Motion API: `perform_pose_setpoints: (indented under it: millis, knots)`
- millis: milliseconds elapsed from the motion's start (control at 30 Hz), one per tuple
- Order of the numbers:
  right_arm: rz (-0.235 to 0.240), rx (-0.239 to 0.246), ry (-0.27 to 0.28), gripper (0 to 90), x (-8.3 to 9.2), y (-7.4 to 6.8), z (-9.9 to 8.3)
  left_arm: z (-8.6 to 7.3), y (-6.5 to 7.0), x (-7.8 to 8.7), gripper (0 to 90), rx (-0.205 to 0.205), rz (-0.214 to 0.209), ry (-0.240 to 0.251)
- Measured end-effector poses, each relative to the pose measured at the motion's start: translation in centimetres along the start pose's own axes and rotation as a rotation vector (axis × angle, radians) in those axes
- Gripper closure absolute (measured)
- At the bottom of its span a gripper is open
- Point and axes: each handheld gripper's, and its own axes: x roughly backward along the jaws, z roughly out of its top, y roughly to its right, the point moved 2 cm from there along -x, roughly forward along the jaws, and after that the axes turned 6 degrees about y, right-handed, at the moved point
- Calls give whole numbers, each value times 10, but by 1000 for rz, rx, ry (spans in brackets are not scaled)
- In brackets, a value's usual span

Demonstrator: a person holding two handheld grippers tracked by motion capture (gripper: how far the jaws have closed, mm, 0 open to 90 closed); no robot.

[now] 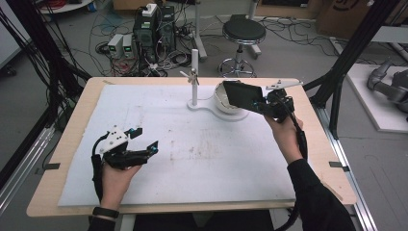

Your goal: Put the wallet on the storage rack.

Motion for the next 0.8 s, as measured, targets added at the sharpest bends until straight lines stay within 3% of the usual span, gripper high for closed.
perform_pose_setpoints:
  millis: [400,567,767,800]
  knots:
    - [-42,5,52,746,-17,-10,12,-1,0,4,230,-1,5,2]
    - [-42,-30,73,667,-24,-9,11,-2,-1,5,231,1,6,2]
    - [-40,-57,54,546,-27,-10,5,-2,-1,7,231,1,9,2]
    - [-36,-62,53,562,-27,-10,4,-2,-1,7,230,2,10,2]
